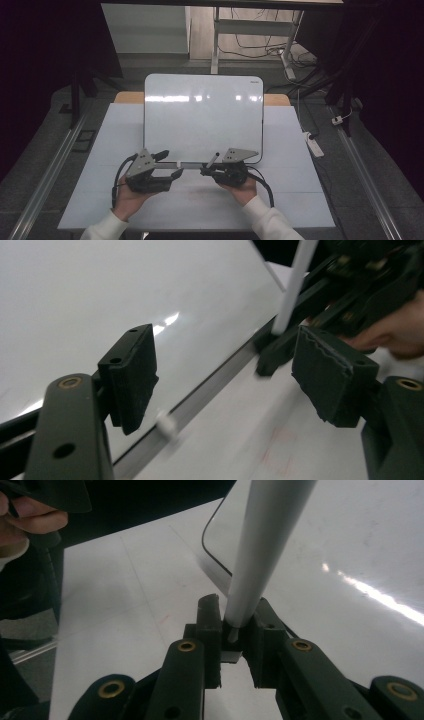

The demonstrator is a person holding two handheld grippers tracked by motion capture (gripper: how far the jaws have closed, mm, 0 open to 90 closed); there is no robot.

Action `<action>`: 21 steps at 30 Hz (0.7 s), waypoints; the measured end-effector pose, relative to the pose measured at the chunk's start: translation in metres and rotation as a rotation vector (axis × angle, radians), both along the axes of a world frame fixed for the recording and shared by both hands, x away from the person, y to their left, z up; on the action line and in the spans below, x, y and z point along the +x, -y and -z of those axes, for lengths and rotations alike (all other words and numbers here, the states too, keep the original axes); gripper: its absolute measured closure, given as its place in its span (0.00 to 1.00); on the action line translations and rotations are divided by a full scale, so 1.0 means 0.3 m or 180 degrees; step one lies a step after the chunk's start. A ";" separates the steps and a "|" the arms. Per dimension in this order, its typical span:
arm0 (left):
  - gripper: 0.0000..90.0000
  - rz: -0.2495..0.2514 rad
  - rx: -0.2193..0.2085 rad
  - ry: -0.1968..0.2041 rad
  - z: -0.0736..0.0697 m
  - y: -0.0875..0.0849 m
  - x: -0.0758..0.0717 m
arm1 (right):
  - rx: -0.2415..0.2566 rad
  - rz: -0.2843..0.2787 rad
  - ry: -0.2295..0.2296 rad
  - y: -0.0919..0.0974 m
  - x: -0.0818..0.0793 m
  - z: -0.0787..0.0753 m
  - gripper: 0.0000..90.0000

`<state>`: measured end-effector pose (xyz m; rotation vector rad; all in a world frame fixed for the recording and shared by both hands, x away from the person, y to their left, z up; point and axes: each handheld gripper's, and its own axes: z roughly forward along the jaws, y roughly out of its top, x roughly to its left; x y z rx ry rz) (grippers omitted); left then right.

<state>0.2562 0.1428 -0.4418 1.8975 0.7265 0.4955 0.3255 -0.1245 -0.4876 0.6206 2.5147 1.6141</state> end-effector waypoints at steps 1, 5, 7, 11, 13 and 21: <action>0.31 0.0048 -0.0001 0.0010 -0.007 0.021 0.008 | -0.0002 -0.0003 -0.0008 -0.003 -0.002 0.000 0.86; 0.35 0.0230 -0.0005 0.0025 -0.018 0.099 0.040 | 0.0052 -0.0049 -0.0057 -0.013 -0.005 -0.001 0.86; 0.39 0.0326 0.0006 0.0037 -0.017 0.132 0.052 | 0.0063 -0.0066 -0.0062 -0.015 -0.008 -0.002 0.86; 0.53 0.0487 0.0039 0.0045 -0.012 0.181 0.070 | 0.0081 -0.0099 -0.0077 -0.020 -0.013 -0.003 0.86; 0.62 0.0517 0.0057 0.0053 -0.010 0.196 0.074 | 0.0080 -0.0109 -0.0090 -0.022 -0.015 -0.002 0.86; 0.89 0.0541 0.0121 0.0083 -0.004 0.212 0.080 | 0.0132 -0.0131 -0.0162 -0.019 -0.019 -0.001 0.86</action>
